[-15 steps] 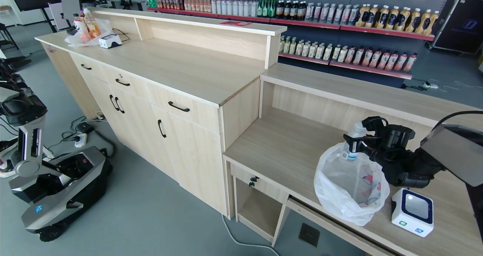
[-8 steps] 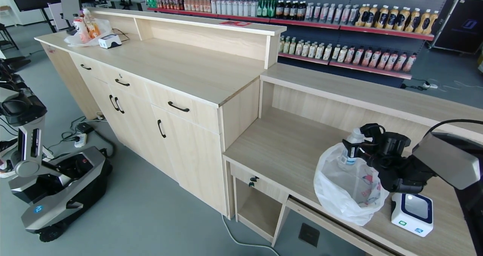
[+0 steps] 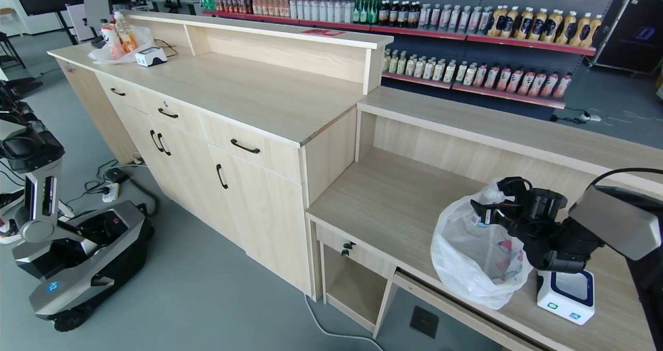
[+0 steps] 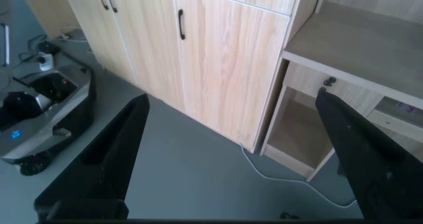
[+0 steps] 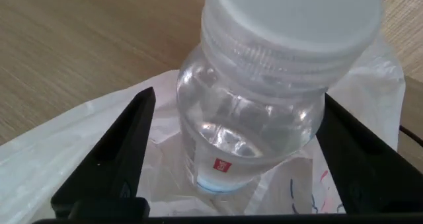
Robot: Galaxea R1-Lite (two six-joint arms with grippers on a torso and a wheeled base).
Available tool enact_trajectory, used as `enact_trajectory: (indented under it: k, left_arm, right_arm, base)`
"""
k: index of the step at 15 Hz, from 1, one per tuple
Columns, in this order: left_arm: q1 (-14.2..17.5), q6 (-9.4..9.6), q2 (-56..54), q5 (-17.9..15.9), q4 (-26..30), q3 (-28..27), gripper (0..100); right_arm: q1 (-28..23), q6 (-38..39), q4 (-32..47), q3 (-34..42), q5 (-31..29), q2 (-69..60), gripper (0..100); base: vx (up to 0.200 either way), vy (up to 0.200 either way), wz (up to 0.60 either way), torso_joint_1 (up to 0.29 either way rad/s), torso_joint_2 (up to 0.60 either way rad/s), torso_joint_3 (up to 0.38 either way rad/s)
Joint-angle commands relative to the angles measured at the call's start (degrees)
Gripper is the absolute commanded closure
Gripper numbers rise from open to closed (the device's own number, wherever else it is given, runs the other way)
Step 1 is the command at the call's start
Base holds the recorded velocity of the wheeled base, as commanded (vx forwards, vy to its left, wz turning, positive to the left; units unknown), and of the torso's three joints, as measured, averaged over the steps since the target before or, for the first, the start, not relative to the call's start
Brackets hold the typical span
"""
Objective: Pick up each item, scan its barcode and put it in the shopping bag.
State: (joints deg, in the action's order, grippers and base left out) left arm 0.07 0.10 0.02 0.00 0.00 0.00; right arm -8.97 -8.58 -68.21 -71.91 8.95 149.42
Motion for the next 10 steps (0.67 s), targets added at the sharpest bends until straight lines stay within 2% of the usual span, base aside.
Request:
enact_trajectory:
  k: [1, 3, 6, 7, 10]
  left_arm:
    - [0.01, -0.01, -0.02, 0.0, 0.0, 0.0, 0]
    - [0.01, -0.01, -0.02, 0.0, 0.0, 0.0, 0]
    - [0.01, -0.01, -0.02, 0.0, 0.0, 0.0, 0]
    - [0.01, -0.01, -0.02, 0.0, 0.0, 0.0, 0]
    - [0.01, -0.01, -0.02, 0.0, 0.0, 0.0, 0]
  right_arm:
    - [-0.17, 0.14, -0.52, 0.55, 0.02, -1.41, 0]
    - [-0.08, 0.14, 0.44, 2.3, 0.1, -6.33, 0]
    - [-0.34, -0.21, 2.2, 12.23, 0.54, -20.13, 0]
    - [-0.34, -0.12, 2.2, 12.5, 0.54, -20.57, 0]
    - [-1.57, -4.78, 5.01, 31.83, 0.19, -44.48, 0]
  base:
    - [0.0, 0.0, 0.0, 0.0, 0.0, 0.0]
    - [0.0, 0.0, 0.0, 0.0, 0.0, 0.0]
    - [0.0, 0.0, 0.0, 0.0, 0.0, 0.0]
    - [0.0, 0.0, 0.0, 0.0, 0.0, 0.0]
    - [0.0, 0.0, 0.0, 0.0, 0.0, 0.0]
